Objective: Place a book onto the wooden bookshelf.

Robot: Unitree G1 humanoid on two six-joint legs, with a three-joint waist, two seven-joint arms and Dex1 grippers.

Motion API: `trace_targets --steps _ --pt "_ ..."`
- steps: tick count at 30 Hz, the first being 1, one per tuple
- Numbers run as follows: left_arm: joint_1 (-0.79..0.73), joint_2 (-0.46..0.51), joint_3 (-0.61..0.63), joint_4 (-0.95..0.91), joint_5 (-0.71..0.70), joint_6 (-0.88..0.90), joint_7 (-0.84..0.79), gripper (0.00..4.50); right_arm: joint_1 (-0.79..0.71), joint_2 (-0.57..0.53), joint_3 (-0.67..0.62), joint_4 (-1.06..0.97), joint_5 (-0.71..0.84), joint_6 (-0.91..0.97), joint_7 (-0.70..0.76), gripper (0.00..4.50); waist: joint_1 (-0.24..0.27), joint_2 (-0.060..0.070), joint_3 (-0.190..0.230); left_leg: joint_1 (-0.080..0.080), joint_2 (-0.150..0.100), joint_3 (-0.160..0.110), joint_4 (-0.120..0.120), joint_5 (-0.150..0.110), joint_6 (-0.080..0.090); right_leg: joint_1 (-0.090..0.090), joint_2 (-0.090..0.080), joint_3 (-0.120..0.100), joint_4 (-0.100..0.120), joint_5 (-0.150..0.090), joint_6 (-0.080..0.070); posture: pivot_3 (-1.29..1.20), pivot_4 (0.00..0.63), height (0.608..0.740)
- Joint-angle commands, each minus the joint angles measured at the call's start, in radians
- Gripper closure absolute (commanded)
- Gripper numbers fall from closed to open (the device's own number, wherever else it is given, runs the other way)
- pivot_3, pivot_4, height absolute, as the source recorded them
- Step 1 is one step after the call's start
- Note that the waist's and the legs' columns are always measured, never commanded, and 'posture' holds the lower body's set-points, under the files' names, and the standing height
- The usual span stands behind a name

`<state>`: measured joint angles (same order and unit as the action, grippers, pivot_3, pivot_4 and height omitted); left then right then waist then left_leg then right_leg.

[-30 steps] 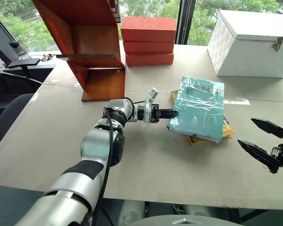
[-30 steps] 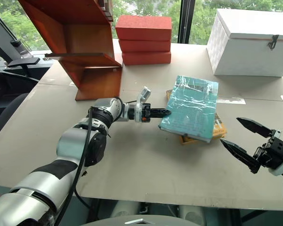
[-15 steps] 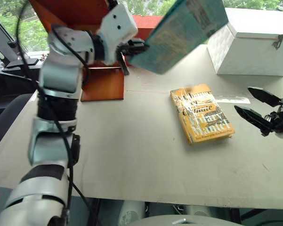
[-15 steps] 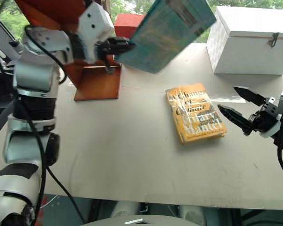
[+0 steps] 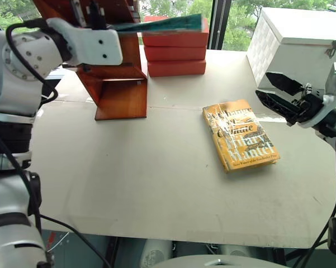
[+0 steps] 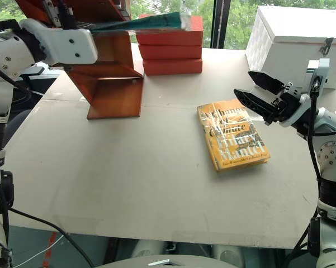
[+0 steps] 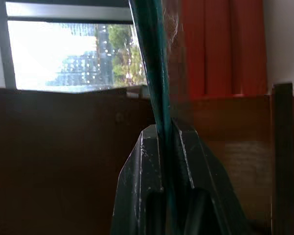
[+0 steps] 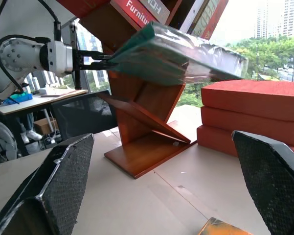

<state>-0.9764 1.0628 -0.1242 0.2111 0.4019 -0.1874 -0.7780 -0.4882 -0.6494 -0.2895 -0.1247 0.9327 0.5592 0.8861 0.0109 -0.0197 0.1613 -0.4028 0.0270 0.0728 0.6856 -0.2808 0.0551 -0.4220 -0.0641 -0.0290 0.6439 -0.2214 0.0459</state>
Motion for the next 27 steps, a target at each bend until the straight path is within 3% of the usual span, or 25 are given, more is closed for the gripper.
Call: trace_targets --steps 1,7,17,18,21,26,27 --pt "0.027 0.067 0.079 -0.027 0.015 0.015 0.029 4.44 -0.031 0.003 -0.021 -0.009 0.010 -0.001 0.001 0.00 0.002 0.000 0.000 0.000 0.000 0.000 0.000 0.000 0.000 0.000 0.000 0.000 0.000 0.000 0.000 0.00 0.150 0.718" --pt "0.151 0.112 0.117 -0.100 -0.002 0.108 -0.008 4.44 -0.022 0.006 -0.029 -0.020 -0.001 -0.006 -0.002 0.00 0.004 0.000 0.000 -0.001 0.000 0.000 0.001 0.000 0.000 0.000 -0.001 -0.001 0.000 0.000 0.000 0.00 0.150 0.718" --pt "0.199 0.143 0.145 -0.105 -0.013 0.170 -0.034 4.44 -0.031 0.009 -0.034 -0.021 -0.009 -0.011 -0.016 0.00 -0.004 0.000 0.000 -0.002 0.000 0.000 0.001 0.000 0.000 -0.002 -0.001 -0.001 0.001 0.000 0.000 0.00 0.150 0.718" --pt "0.202 0.145 0.145 -0.109 -0.014 0.176 -0.036 3.74 -0.031 0.009 -0.034 -0.021 -0.009 -0.011 -0.017 0.00 -0.005 0.000 0.000 -0.002 0.000 0.000 0.001 0.000 0.000 -0.002 -0.001 -0.001 0.001 0.000 0.000 0.00 0.150 0.718" --pt "0.219 0.155 0.150 -0.124 -0.014 0.187 -0.039 2.60 -0.032 0.009 -0.034 -0.019 -0.009 -0.009 -0.015 0.00 -0.005 0.000 0.000 -0.002 0.000 0.000 0.001 0.000 0.000 -0.002 -0.001 -0.001 0.002 0.000 0.000 0.00 0.150 0.718" --pt "0.260 0.163 0.182 -0.167 -0.028 0.222 -0.045 0.14 -0.018 -0.004 -0.042 -0.006 -0.017 -0.010 -0.001 0.00 0.000 0.000 0.000 -0.002 0.000 0.001 0.001 0.000 0.000 -0.002 -0.001 0.000 0.002 0.000 0.000 0.00 0.150 0.718" --pt "0.267 0.161 0.195 -0.180 -0.037 0.233 -0.043 0.06 -0.009 -0.009 -0.044 -0.005 -0.022 -0.012 0.004 0.00 0.001 0.000 0.000 -0.002 0.000 0.001 0.001 0.000 0.000 -0.002 -0.001 0.000 0.002 0.000 0.000 0.00 0.150 0.718"
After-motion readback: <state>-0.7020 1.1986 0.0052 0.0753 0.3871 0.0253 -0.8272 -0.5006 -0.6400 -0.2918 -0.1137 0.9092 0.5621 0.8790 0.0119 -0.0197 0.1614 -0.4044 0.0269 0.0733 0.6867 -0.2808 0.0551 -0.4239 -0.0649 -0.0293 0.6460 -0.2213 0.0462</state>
